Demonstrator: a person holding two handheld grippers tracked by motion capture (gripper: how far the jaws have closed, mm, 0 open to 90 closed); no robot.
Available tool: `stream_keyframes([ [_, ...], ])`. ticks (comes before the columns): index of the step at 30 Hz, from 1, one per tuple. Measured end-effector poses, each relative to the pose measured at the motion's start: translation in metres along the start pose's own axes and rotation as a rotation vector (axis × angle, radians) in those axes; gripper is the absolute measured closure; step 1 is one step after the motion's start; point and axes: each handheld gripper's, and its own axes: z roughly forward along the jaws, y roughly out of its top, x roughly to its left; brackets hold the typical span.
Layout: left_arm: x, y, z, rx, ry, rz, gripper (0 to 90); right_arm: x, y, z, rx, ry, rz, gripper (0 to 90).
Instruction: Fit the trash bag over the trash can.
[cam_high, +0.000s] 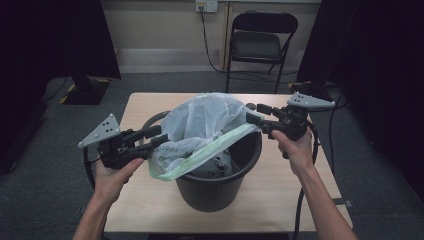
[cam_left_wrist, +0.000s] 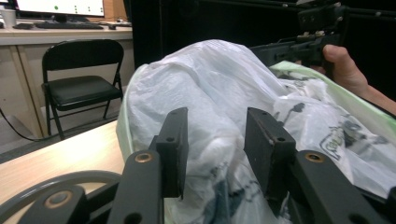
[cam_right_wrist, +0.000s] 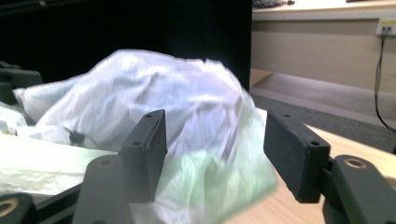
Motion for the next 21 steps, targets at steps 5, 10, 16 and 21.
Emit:
stream_keyframes([
  [5,0.008,0.005,0.002,-0.014,0.022,-0.017,59.1,0.001,-0.008,-0.003,0.014,0.019,0.013,37.7],
  [10,0.030,0.011,0.018,-0.010,0.036,-0.086,55.6,0.000,-0.008,0.000,0.020,0.071,0.009,54.5],
  [16,0.036,0.003,0.023,0.008,0.053,-0.116,69.3,-0.002,-0.008,-0.004,-0.009,0.057,0.003,71.3],
  [21,0.033,0.001,0.012,-0.011,0.040,-0.116,77.9,-0.002,-0.007,-0.008,-0.034,0.046,0.001,81.5],
])
